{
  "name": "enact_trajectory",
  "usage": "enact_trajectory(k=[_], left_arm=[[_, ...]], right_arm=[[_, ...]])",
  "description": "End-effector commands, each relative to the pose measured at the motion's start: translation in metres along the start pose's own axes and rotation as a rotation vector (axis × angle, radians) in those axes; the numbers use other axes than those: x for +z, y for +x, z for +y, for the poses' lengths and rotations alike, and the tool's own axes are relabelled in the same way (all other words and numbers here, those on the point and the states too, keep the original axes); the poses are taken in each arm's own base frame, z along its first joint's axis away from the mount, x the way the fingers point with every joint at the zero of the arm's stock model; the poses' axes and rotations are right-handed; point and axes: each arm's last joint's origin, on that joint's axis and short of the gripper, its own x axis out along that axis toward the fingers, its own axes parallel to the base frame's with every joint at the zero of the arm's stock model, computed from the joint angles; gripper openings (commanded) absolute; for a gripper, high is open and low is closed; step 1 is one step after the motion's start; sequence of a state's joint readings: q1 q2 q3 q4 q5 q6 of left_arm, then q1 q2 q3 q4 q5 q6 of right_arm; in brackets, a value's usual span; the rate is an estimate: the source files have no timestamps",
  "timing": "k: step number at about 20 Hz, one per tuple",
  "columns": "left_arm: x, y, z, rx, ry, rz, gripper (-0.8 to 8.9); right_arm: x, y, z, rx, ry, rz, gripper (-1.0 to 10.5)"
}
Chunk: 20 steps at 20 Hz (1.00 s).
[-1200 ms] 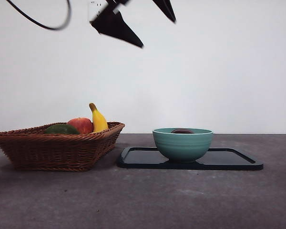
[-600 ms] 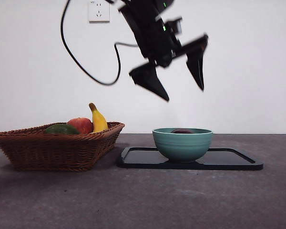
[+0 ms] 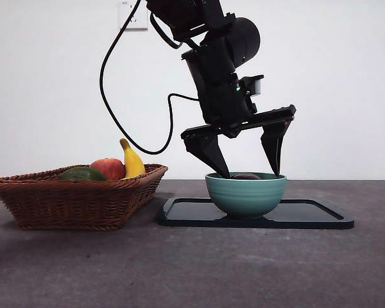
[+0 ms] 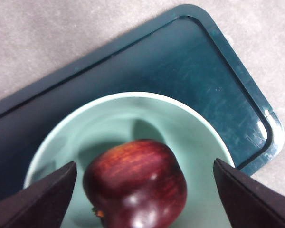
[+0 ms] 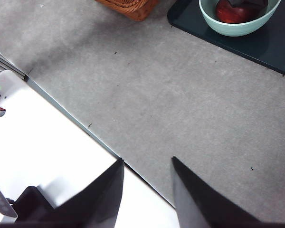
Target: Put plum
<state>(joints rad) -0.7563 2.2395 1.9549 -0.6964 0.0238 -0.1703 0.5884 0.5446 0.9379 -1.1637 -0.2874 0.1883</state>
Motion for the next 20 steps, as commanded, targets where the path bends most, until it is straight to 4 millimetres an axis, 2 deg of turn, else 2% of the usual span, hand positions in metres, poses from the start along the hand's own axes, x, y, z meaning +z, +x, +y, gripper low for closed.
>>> enact_trajectory(k=[1,7,12,15,17,20], left_arm=[[-0.001,0.013,-0.007,0.002,0.021,0.016,4.63],[-0.008,0.025,-0.006,0.033,0.027,0.056,4.48],[-0.008,0.025,-0.007,0.032,0.051,0.059,2.58],[-0.006,0.023,-0.007,0.031,0.051,0.055,2.40],[0.005,0.010,-0.006,0.033,0.045,0.047,2.40],[0.035,-0.032,-0.005,0.028,0.034,-0.035,2.40]], right_arm=[[0.001,0.000,0.001,0.006,0.003,-0.005,1.6],[0.001,0.000,0.001,0.006,0.003,-0.005,1.6],[0.001,0.000,0.001,0.006,0.000,-0.006,1.6],[0.001,0.000,0.001,0.004,0.000,-0.006,1.6],[0.001,0.000,0.001,-0.001,0.000,-0.008,1.6],[0.001,0.000,0.001,-0.001,-0.001,-0.008,1.6]])
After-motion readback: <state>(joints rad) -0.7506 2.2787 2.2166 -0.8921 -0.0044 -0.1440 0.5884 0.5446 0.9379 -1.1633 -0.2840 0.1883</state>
